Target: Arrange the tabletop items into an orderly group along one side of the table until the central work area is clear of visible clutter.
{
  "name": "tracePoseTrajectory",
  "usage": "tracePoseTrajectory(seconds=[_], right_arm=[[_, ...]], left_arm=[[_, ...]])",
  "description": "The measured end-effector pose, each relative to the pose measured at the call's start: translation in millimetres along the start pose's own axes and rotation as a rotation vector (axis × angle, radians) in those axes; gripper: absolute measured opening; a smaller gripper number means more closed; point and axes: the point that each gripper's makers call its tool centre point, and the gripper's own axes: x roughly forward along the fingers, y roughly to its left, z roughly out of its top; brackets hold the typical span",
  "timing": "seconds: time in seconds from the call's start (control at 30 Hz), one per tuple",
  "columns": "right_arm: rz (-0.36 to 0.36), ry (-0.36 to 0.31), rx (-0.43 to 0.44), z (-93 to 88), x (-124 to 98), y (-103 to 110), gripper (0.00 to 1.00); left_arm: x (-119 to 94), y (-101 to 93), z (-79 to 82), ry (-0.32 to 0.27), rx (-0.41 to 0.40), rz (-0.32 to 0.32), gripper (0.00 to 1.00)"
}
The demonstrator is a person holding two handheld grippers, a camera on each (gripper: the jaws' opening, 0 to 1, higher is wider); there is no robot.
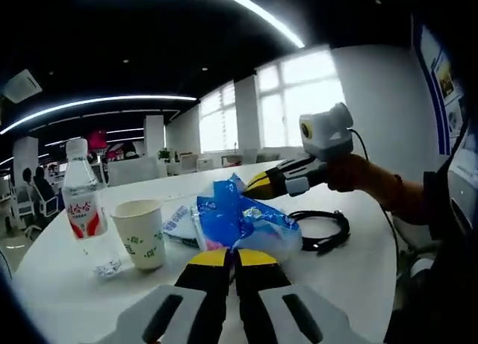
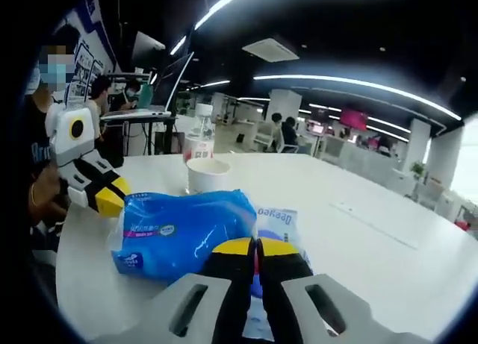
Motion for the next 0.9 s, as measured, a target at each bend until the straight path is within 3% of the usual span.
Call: tracePoseTrajectory(seconds=[0.47,0.9], right_arm=[[0.010,-0.008,0.063,5.1,-18.9,0.0,0.00],[0.013,-0.014,0.054,8.7,-45.1,4.2,0.00]], left_arm=[[-1.6,2.7,9.2,-0.014,-0.018,0.014,0.00],[-0.4,2.3,16.1,-0.025,-0.032,0.021,0.00]])
